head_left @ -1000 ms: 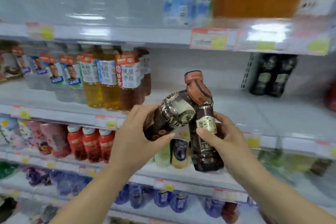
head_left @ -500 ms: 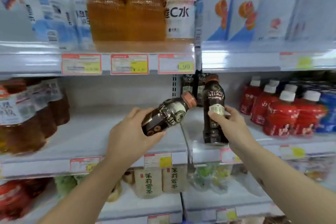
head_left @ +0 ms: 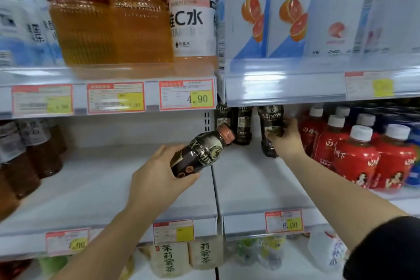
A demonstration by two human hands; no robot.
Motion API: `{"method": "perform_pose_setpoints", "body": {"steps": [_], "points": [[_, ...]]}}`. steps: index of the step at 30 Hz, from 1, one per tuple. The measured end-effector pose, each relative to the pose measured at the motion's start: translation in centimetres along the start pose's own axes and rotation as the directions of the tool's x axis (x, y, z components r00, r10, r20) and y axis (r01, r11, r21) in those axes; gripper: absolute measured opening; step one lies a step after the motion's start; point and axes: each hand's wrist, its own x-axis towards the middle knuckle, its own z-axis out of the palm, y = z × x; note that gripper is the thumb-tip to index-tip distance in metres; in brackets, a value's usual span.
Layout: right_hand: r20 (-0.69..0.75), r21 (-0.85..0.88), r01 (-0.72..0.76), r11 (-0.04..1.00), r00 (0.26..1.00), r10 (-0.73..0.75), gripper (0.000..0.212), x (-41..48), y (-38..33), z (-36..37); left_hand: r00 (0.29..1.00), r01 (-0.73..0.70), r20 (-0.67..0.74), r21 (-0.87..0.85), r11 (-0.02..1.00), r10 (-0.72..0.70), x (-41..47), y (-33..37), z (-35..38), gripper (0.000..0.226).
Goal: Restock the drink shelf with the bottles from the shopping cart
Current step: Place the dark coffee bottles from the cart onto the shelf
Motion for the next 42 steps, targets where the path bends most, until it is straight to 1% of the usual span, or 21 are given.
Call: {"method": "perform_pose_setpoints", "body": {"steps": [5,7,8,10,11,13,15,19,27,29,33,34,35,36,37,38,39,40,41,42], "points": [[-0.049,0.001,0.003,1.000,0.999,-0.003,0.047,2.6,2.1,1.2,0.999,0.034,-0.017,-0.011,0.999,-0.035,0.6,-0.6,0.7,0.055],[-0.017,-0.030,0.006,1.000,1.000,-0.007,0.053,3.4,2.7,1.4,0.999,0.048,-0.021,-0.002,0.999,-0.048,0.9,-0.6,0.8,0.055],[0.018,-0.103,0.007,0.995,1.000,-0.005,0.059,3.9,3.1,1.3,0.998,0.055,-0.019,0.001,0.999,-0.055,1.0,-0.6,0.9,0.055],[0.085,-0.326,0.001,0.945,0.996,0.029,0.064,4.8,4.1,1.2,0.998,0.063,-0.009,0.004,0.998,-0.063,1.3,-0.5,1.0,0.054],[0.102,-0.393,-0.012,0.919,0.993,0.056,0.064,5.2,4.5,1.1,0.998,0.069,-0.004,0.004,0.998,-0.069,1.3,-0.5,1.1,0.054],[0.103,-0.442,-0.024,0.896,0.992,0.078,0.060,5.9,4.9,1.3,0.997,0.074,-0.004,0.000,0.997,-0.074,1.4,-0.6,1.2,0.054],[0.073,-0.449,-0.037,0.893,0.994,0.078,0.058,6.6,4.8,1.7,0.997,0.074,-0.003,0.004,0.997,-0.074,1.7,-0.6,1.3,0.053],[0.010,-0.403,-0.058,0.913,0.998,0.067,0.054,7.0,4.5,2.7,0.995,0.093,-0.016,-0.015,0.996,-0.094,2.0,-0.8,1.3,0.053],[-0.019,-0.419,-0.041,0.907,0.999,0.036,0.056,7.7,4.7,3.7,0.994,0.094,-0.051,-0.044,0.995,-0.096,2.1,-1.3,1.6,0.051],[-0.010,-0.406,-0.050,0.913,0.999,0.050,0.057,7.6,4.6,3.7,0.994,0.090,-0.054,-0.049,0.995,-0.093,2.0,-1.3,1.6,0.051],[0.063,-0.414,-0.089,0.906,0.990,0.127,0.074,6.3,3.5,3.0,0.996,0.073,-0.050,-0.058,0.996,-0.076,2.0,-1.2,1.7,0.053],[0.070,-0.411,-0.087,0.907,0.989,0.127,0.074,5.6,3.0,2.8,0.997,0.067,-0.044,-0.067,0.996,-0.070,2.0,-1.1,1.8,0.053],[0.072,-0.380,-0.075,0.922,0.991,0.111,0.069,4.7,2.3,2.5,0.997,0.060,-0.040,-0.079,0.995,-0.063,2.0,-0.9,1.9,0.053],[0.084,-0.312,-0.063,0.948,0.992,0.094,0.062,3.5,1.5,2.2,0.998,0.056,-0.034,-0.096,0.994,-0.060,2.0,-0.6,2.2,0.053],[0.116,-0.201,-0.070,0.977,0.989,0.095,0.055,2.1,0.7,1.7,0.998,0.051,-0.028,-0.120,0.991,-0.055,2.0,-0.2,2.5,0.052],[0.180,-0.076,-0.097,0.992,0.978,0.110,0.050,0.5,-0.3,1.3,0.998,0.051,-0.019,-0.155,0.987,-0.055,2.1,0.2,2.9,0.052],[0.284,0.032,-0.146,0.989,0.950,0.131,0.046,-1.4,-1.3,0.8,0.998,0.055,-0.009,-0.204,0.977,-0.058,2.1,0.8,3.3,0.050],[0.410,0.123,-0.205,0.971,0.901,0.138,0.043,-3.3,-2.3,0.3,0.998,0.060,0.002,-0.264,0.963,-0.062,2.2,1.5,3.7,0.048],[0.512,0.171,-0.248,0.954,0.849,0.129,0.043,-5.0,-3.1,-0.1,0.998,0.063,0.010,-0.324,0.944,-0.063,2.2,2.4,4.1,0.048],[0.570,0.198,-0.273,0.941,0.814,0.116,0.050,-6.3,-3.8,-0.4,0.998,0.062,0.019,-0.374,0.925,-0.059,2.2,3.3,4.5,0.049]]}}
